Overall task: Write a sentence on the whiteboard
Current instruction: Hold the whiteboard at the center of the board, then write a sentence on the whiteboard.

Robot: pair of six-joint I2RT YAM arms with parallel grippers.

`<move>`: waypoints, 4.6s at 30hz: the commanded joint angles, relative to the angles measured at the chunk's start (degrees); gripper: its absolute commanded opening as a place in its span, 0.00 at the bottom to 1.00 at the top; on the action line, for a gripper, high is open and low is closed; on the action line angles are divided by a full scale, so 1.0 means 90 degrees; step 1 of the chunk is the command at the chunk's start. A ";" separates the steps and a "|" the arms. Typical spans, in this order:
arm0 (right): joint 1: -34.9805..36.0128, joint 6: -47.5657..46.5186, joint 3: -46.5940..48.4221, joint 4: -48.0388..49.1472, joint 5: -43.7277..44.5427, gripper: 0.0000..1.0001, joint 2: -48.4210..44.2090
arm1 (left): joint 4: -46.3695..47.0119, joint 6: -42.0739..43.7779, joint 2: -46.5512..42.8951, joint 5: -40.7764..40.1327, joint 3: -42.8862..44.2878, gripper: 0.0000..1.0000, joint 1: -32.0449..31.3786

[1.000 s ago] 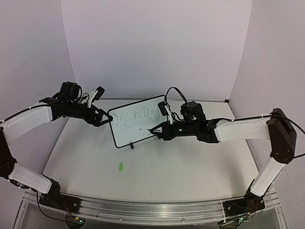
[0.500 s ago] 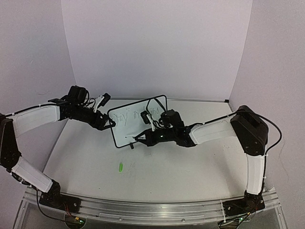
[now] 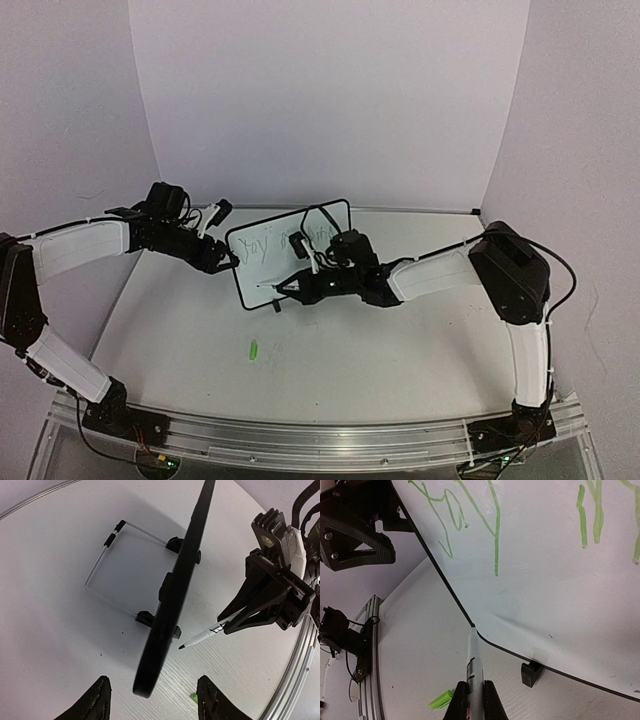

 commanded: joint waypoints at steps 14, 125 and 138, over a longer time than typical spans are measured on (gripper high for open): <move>0.0008 -0.0105 0.0476 0.0015 0.0007 0.00 0.0272 | 0.0395 -0.0103 0.0143 0.0658 0.0279 0.20 0.0045; -0.0064 -0.0227 0.0285 -0.0308 0.0494 0.00 0.0316 | 0.0218 0.0077 0.0252 0.0079 0.0299 0.00 0.0045; -0.0083 -0.0252 0.0213 -0.0308 0.0608 0.00 0.0122 | 0.0208 0.0063 0.0232 0.0080 0.0304 0.00 0.0042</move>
